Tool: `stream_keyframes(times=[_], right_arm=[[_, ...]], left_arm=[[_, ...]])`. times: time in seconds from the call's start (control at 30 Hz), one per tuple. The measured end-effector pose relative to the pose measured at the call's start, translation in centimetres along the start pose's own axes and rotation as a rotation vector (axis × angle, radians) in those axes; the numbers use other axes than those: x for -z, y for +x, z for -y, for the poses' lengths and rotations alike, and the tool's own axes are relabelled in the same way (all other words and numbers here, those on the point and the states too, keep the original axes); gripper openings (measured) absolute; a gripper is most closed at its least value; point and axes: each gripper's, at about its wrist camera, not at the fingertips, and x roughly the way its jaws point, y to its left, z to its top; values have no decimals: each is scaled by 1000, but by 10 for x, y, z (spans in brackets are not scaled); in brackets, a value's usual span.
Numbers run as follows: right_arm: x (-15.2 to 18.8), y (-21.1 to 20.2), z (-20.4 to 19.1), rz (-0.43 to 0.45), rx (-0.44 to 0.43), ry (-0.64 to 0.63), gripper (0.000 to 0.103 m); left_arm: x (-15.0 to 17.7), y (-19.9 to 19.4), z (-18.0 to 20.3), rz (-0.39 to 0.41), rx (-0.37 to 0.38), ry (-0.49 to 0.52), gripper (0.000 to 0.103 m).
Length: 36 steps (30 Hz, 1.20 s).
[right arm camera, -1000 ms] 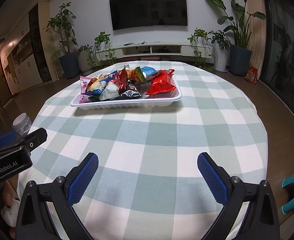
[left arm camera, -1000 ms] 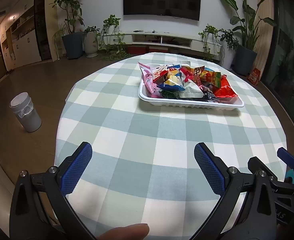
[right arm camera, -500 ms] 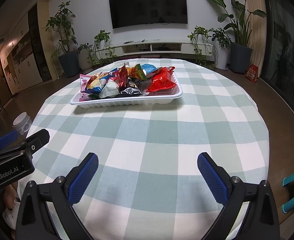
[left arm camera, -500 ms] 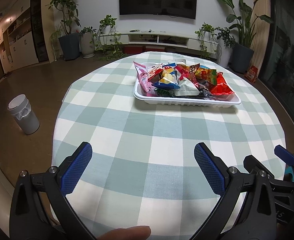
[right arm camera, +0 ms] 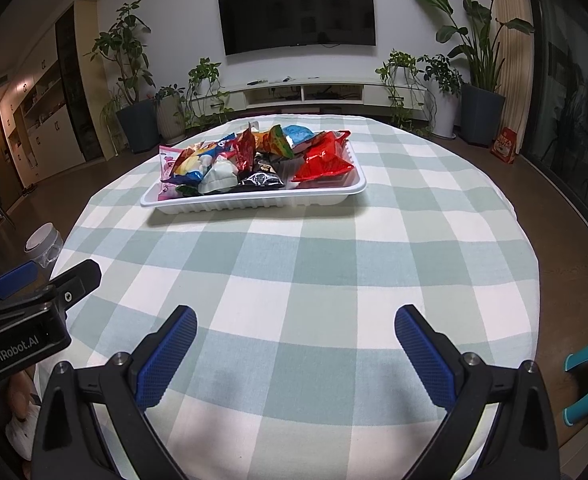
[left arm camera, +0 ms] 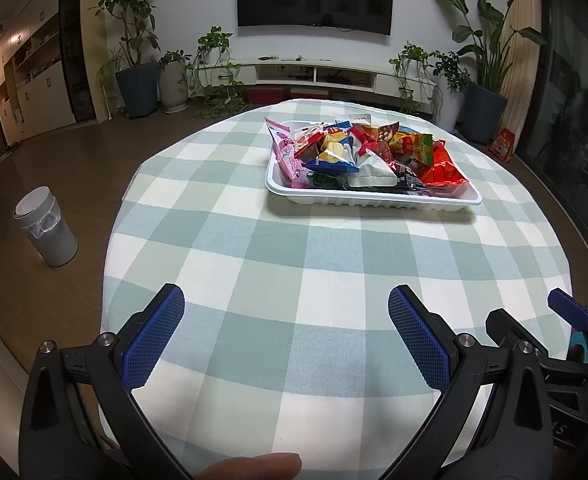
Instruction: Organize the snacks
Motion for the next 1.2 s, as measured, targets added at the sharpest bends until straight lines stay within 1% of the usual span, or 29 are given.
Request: stream_keyframes(times=[1.2], right_arm=[[1, -1, -1, -4, -1, 1, 102]], left_arm=[[5, 0, 2, -9, 9, 6, 103]])
